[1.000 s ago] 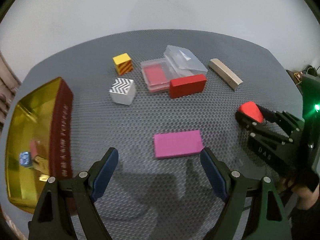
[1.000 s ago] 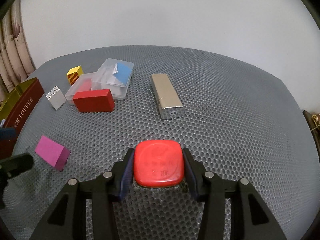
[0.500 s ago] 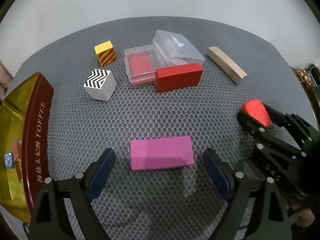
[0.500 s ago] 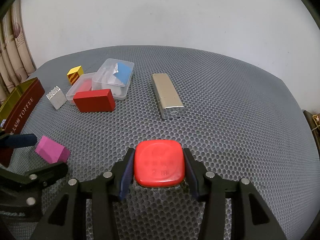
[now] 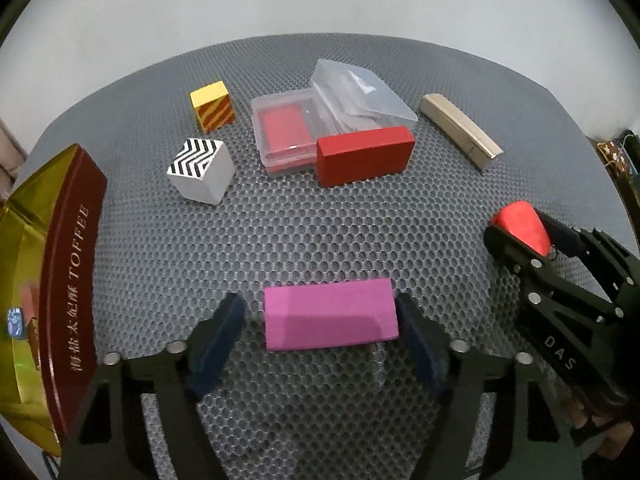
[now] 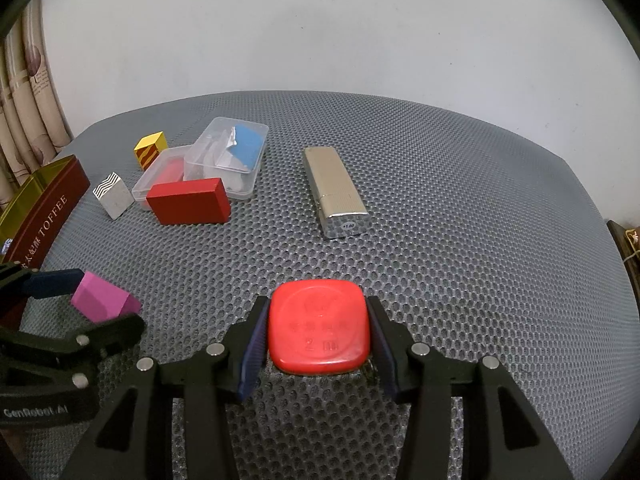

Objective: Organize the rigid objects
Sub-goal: 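Grasp the pink block with the left gripper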

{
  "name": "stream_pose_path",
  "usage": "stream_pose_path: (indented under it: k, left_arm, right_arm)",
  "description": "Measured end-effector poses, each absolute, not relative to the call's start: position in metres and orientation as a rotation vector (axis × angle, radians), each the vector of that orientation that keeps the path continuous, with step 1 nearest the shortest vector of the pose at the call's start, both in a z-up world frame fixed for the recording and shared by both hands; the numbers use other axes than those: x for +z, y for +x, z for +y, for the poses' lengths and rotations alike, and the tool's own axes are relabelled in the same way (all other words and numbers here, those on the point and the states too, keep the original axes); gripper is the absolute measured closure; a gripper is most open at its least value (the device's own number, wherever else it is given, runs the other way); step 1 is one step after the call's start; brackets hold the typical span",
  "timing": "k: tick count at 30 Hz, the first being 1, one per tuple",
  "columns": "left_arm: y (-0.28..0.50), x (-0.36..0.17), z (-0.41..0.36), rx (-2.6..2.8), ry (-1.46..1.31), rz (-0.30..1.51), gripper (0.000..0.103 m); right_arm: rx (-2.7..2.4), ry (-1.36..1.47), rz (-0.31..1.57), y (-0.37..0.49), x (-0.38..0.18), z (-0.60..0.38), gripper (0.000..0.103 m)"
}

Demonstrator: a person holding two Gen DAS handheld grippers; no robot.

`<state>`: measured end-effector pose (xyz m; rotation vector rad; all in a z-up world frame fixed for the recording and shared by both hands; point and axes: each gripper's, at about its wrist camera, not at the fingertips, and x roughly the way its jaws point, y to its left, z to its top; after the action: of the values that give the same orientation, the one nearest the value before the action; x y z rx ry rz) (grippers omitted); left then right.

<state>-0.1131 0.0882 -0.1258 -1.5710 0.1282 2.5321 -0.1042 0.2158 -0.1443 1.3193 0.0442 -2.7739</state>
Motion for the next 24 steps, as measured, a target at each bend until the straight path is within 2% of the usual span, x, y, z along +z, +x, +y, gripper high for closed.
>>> stream_pose_path:
  k: [3,24]
  left_arm:
    - [-0.112,-0.124,0.086,2.536,-1.569,0.117,0.047]
    - [-0.101,-0.108,0.054,2.609,-1.535,0.151,0.047]
  right_arm:
    - [-2.774,1.319,0.043,-0.104,-0.145,0.215,0.054]
    - [-2.778,1.322,0.043,-0.103,-0.145,0.215,0.054]
